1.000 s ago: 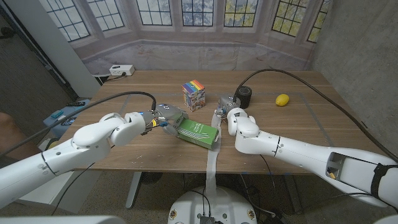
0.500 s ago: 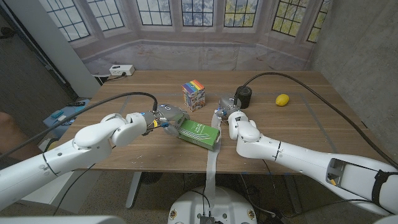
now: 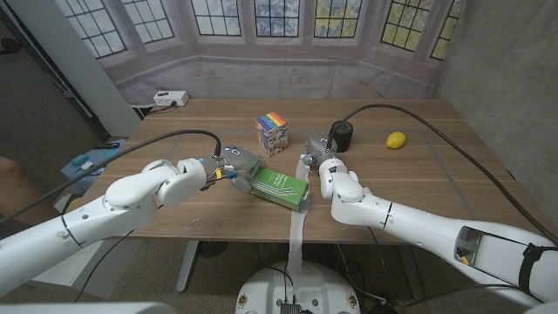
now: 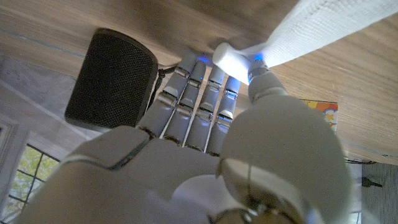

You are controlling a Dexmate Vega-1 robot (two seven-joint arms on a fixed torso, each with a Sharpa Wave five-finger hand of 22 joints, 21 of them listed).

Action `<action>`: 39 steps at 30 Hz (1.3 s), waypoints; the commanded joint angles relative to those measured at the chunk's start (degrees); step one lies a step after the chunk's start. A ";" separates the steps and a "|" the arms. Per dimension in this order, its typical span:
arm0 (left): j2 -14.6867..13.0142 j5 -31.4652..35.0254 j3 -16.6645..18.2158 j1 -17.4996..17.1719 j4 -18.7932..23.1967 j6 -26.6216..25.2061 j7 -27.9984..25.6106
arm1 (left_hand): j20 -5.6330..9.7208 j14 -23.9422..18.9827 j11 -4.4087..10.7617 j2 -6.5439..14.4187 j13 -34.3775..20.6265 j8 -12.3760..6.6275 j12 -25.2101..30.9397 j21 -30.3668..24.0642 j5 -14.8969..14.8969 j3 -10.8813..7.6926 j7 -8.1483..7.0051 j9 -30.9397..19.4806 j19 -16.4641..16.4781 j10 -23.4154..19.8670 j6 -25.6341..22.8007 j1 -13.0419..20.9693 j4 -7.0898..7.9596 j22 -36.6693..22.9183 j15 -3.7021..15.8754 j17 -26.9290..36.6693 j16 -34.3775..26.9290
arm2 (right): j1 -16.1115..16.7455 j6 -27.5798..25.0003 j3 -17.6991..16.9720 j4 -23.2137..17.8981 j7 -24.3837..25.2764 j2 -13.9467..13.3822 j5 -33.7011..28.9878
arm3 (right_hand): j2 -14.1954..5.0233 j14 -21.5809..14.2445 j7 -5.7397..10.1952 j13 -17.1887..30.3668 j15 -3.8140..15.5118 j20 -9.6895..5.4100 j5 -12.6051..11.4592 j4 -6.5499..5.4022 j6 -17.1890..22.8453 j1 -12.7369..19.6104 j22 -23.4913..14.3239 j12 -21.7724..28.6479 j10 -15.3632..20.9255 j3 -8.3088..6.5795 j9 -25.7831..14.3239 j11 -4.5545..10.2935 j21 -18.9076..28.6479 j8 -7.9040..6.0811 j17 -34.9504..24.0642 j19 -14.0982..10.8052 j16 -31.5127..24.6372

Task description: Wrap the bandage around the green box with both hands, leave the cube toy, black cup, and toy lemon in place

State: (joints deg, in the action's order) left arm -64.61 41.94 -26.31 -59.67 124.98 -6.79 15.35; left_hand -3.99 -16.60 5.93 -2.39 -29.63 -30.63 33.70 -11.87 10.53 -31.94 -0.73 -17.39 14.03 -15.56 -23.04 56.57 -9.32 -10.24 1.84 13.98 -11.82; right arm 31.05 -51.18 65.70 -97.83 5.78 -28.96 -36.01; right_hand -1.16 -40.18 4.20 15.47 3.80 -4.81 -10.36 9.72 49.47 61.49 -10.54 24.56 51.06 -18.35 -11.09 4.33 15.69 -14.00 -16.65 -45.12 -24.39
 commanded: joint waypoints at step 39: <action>3.80 1.95 -2.63 2.09 -0.14 -1.90 0.73 | 0.03 -0.22 0.20 1.61 -0.41 -2.55 0.19 0.16 0.51 -0.55 -0.13 0.05 -0.35 -0.25 -1.83 1.06 0.36 -0.20 0.04 0.42 0.06 | 6.25 4.55 -5.53 -4.69 6.04 0.27 -8.14 | 0.01 -5.13 0.86 2.21 9.19 -0.75 -0.18 0.18 5.44 3.58 -0.29 3.37 4.18 -0.92 -0.25 3.67 0.34 -0.46 -1.14 -0.11 -0.98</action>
State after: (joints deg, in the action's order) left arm -62.22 42.82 -27.87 -58.27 124.46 -7.66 15.33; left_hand -3.99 -16.59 5.93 -2.31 -29.89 -30.82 33.67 -11.87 10.81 -31.94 -0.73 -17.18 14.03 -15.55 -23.04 56.49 -9.32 -10.25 1.83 14.24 -11.82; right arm 36.26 -47.34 61.13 -100.17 11.75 -28.45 -42.44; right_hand -1.08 -44.77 5.02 17.47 5.11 -5.30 -10.34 9.71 54.38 64.41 -10.56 27.41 55.12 -18.82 -11.08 7.40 15.98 -14.49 -17.66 -45.37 -25.29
